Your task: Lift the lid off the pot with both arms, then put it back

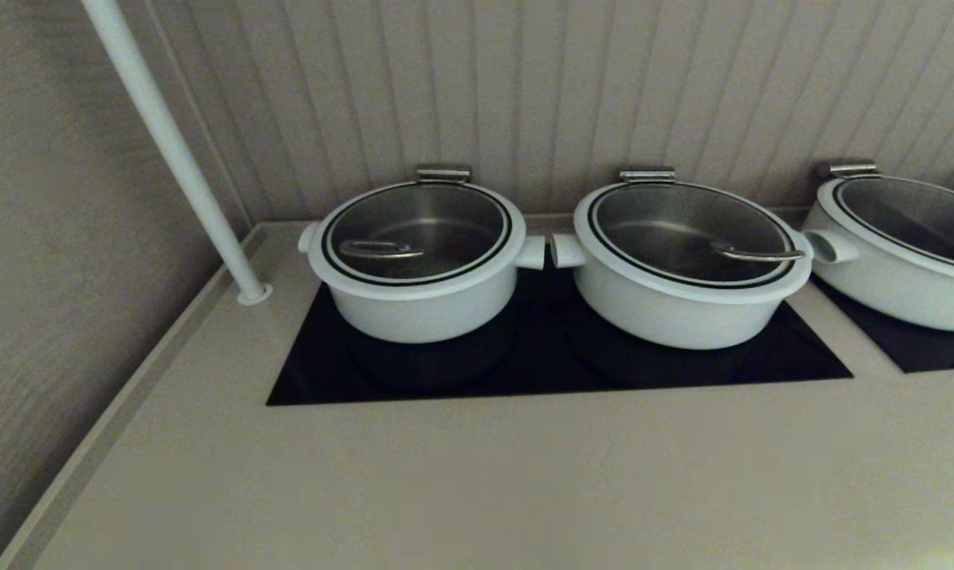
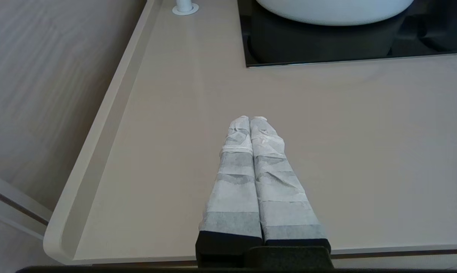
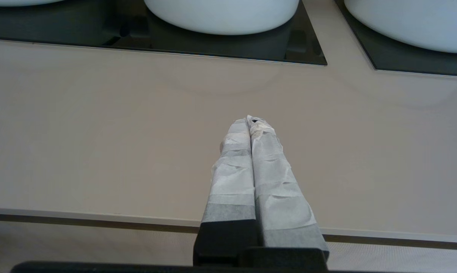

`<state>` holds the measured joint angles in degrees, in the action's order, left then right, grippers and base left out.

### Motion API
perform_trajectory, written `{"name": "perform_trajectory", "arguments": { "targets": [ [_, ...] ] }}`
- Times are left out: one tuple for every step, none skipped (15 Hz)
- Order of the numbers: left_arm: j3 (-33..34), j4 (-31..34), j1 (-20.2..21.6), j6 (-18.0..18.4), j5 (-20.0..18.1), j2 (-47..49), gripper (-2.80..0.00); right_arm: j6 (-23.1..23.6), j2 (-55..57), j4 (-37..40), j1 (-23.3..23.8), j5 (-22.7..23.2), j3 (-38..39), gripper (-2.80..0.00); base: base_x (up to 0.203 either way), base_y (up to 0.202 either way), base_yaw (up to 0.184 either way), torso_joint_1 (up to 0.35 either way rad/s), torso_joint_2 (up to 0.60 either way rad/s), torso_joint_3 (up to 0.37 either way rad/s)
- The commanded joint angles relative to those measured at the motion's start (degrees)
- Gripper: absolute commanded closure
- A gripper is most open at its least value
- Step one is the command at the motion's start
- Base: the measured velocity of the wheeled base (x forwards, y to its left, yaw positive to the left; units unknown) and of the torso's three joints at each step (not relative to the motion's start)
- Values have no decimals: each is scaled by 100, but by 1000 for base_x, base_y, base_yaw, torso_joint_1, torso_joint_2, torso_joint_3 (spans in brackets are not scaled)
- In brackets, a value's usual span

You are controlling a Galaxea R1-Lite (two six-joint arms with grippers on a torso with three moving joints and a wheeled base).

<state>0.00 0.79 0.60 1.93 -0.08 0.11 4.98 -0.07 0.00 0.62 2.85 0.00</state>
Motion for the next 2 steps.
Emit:
{"name": "perform_trajectory", "arguments": {
  "targets": [
    [0,0,2,-8,-1,-2,0,3,7,0,-1,5,0,0,0,0,0,0,0,0],
    [0,0,2,1,-1,-2,0,3,7,0,-1,5,0,0,0,0,0,0,0,0]
  ]
}}
